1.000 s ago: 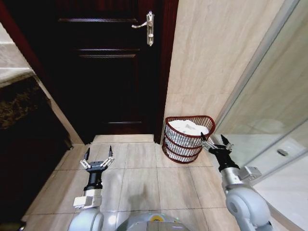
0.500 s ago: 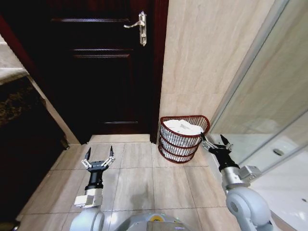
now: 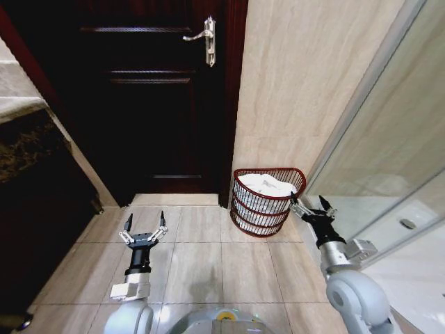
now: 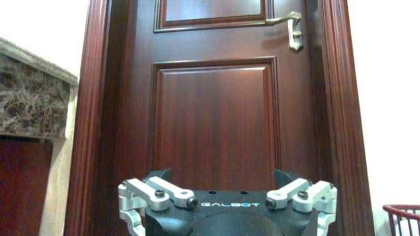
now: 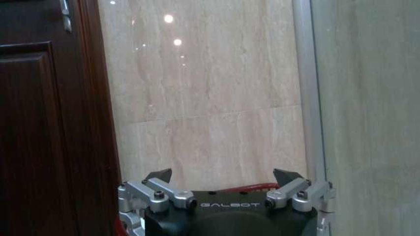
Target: Discard the used towel into the hamper.
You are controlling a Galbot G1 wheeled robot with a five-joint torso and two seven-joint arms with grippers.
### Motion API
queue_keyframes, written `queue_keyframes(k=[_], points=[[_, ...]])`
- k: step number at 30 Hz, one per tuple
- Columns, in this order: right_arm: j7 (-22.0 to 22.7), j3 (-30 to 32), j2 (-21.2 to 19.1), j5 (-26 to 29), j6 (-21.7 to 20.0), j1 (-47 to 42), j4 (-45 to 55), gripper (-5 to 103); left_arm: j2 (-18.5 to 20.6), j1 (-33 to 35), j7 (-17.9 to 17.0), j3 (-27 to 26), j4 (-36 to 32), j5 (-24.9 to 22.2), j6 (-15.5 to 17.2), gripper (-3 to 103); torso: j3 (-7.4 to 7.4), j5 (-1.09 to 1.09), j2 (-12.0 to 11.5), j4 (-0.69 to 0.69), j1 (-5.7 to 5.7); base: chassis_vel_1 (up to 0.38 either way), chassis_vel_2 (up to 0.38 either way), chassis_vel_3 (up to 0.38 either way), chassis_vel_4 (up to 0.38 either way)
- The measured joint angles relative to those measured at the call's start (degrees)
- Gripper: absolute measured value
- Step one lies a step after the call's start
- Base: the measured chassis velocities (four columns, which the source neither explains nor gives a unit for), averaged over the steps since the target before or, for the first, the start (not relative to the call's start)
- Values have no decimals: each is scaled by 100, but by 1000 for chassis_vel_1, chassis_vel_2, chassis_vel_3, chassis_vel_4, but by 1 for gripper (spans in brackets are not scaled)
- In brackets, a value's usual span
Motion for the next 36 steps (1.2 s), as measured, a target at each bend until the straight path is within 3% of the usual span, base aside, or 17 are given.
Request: queue_keyframes(k=[4,7,9,13,27,36], points=[[-13,67,-10,-99,42,-8,-22,100,38,18,76,-3,-121,56,291,100,0,0,0,0,0,0,0,0,0],[-69,150,24,-490,249,-31,-102,100,94,2,172,-3,-210,62,458,100,10,0,8,1,1,0,0,0,0],[-191,274,153,-973,605,-132,-183,100,122,-89,209,44,-287,96,682,100,50,1,60,0,3,0,0,0,0],[-217,326,310,-1092,717,-287,-112,100,116,-166,156,224,-322,225,929,100,124,0,138,-1,5,0,0,0,0],[-602,712,926,-986,868,-937,231,100,24,-150,138,393,-541,375,1094,100,448,0,496,-1,42,0,0,0,0],[-664,825,880,-876,987,-921,167,100,-25,-148,45,411,-514,574,1067,100,597,0,667,2,68,0,0,0,0]])
